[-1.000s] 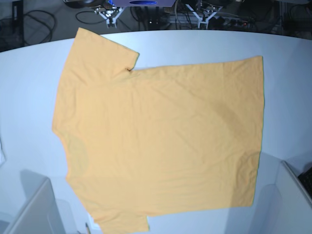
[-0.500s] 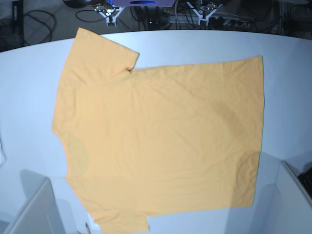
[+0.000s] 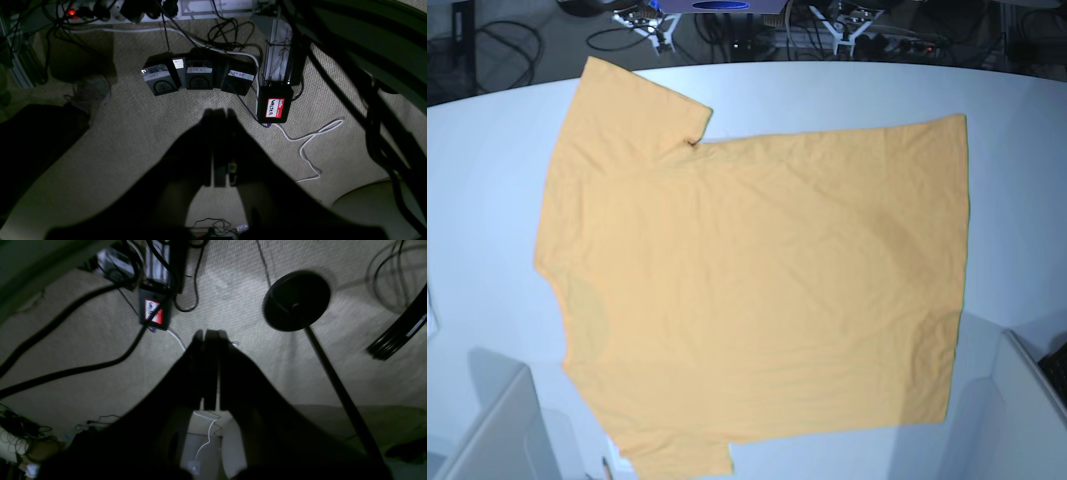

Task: Fold the T-shirt properly

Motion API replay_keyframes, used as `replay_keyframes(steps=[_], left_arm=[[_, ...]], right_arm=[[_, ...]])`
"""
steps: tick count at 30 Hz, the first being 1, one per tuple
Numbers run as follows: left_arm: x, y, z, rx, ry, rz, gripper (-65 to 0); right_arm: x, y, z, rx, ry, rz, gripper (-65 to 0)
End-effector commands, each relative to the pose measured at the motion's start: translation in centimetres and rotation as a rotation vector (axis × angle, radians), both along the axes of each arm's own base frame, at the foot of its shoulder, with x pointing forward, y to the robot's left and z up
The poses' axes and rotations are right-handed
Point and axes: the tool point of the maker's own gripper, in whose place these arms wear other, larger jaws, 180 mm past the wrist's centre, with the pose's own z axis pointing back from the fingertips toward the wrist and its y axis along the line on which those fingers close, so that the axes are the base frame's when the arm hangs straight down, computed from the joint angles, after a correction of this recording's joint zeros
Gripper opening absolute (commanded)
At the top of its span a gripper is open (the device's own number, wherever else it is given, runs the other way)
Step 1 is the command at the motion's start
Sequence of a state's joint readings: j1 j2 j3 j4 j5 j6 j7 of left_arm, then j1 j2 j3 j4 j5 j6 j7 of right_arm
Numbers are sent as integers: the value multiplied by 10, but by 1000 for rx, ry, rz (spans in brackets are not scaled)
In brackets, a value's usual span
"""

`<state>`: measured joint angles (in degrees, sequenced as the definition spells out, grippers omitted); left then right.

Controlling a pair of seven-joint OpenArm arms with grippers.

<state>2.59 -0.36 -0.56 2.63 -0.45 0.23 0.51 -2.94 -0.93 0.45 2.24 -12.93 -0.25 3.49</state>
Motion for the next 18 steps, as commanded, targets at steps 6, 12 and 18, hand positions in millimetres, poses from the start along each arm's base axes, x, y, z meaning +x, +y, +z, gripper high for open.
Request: replay_keyframes(steps=[6, 12, 18], left_arm=[[-10, 10, 2, 19, -8, -29, -650], [-24, 36, 11, 51, -69, -56, -650], [-55, 71, 38, 95, -116, -95, -650]], right_arm=[[-19, -29, 2, -53, 3, -127, -650], [-33, -60, 8, -95, -32, -255, -650], [-51, -79, 23, -30, -35, -430, -650]])
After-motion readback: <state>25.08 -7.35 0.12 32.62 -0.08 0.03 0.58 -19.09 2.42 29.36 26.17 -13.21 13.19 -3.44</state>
